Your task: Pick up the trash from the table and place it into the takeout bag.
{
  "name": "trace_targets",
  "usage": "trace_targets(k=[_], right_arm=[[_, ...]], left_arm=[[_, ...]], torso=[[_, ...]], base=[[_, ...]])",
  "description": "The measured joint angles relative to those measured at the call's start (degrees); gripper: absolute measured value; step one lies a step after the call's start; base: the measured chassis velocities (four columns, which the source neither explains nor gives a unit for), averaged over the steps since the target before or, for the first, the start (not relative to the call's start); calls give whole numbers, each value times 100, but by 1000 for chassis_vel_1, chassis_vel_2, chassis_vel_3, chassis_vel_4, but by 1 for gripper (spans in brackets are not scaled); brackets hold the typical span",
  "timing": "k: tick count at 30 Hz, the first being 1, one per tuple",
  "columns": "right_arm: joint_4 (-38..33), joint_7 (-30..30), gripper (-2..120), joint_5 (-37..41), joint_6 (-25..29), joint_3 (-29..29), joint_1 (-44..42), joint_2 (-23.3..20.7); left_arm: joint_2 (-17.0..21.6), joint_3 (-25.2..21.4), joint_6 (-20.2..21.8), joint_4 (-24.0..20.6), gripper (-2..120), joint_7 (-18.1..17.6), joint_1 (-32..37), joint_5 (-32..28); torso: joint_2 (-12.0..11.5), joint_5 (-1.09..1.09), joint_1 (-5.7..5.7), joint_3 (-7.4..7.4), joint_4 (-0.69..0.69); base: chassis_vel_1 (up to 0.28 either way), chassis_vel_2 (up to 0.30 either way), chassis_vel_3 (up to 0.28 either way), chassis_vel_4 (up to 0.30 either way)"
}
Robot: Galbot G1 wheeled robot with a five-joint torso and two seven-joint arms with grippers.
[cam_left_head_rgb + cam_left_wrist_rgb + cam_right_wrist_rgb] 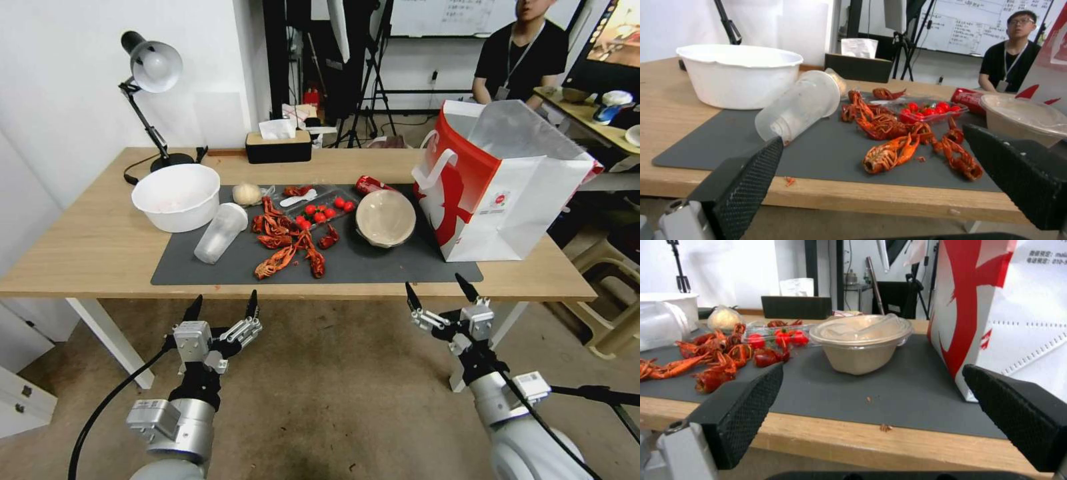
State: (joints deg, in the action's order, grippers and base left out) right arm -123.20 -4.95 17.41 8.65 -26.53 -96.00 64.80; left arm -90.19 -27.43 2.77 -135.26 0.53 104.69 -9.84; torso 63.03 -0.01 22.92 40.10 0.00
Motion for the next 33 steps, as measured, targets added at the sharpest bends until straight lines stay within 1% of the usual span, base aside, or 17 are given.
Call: trace_targets(k=[15,19,21,22,24,26,27,28,29,30,32,33], right_arm=[[63,-18,100,-114,7,19,-2,91],[107,-28,100,-103,-18,64,127,101],[132,-41,100,190,-113,132,364,98],[132,-41,100,190,-113,132,364,98],[177,-39,100,708,-243,236,683,90],[188,-39,100,794,-263,253,737,89],[220,-107,100,1263,-400,350,968,105],[223,-174,100,1493,-484,400,1070,120],[223,-174,100,1493,-484,400,1070,120],[224,-314,100,1879,-632,485,1241,156],[225,-464,100,2239,-778,551,1388,198],[225,-464,100,2239,-778,551,1388,198]], left_arm=[[-1,2,-1,7,100,4,2,1],[4,-2,-3,15,100,5,-6,-1],[5,-4,-12,21,100,30,-10,2],[5,-4,-12,21,100,30,-10,2],[0,-4,-20,23,100,33,-9,9],[-1,-4,-20,23,100,33,-8,9],[-2,-7,-21,23,100,25,0,10],[-1,-11,-21,22,100,23,6,10],[-1,-11,-21,22,100,23,6,10],[1,-17,-21,19,100,20,11,11],[1,-20,-21,15,100,19,13,13],[1,-20,-21,15,100,19,13,13]], torso=[[0,0,0,0,0],[0,1,0,0,-1],[0,0,0,0,0],[0,0,0,0,0],[0,0,0,1,0],[0,1,0,0,1],[0,1,0,0,0],[0,1,0,1,0],[0,1,0,1,0],[0,0,0,0,0],[0,0,0,0,0],[0,0,0,0,0]], base=[[0,0,0,0],[0,0,0,0],[0,0,0,0],[0,0,0,0],[0,0,0,0],[0,0,0,0],[0,0,0,0],[0,0,0,0],[0,0,0,0],[0,0,0,0],[0,0,0,0],[0,0,0,0]])
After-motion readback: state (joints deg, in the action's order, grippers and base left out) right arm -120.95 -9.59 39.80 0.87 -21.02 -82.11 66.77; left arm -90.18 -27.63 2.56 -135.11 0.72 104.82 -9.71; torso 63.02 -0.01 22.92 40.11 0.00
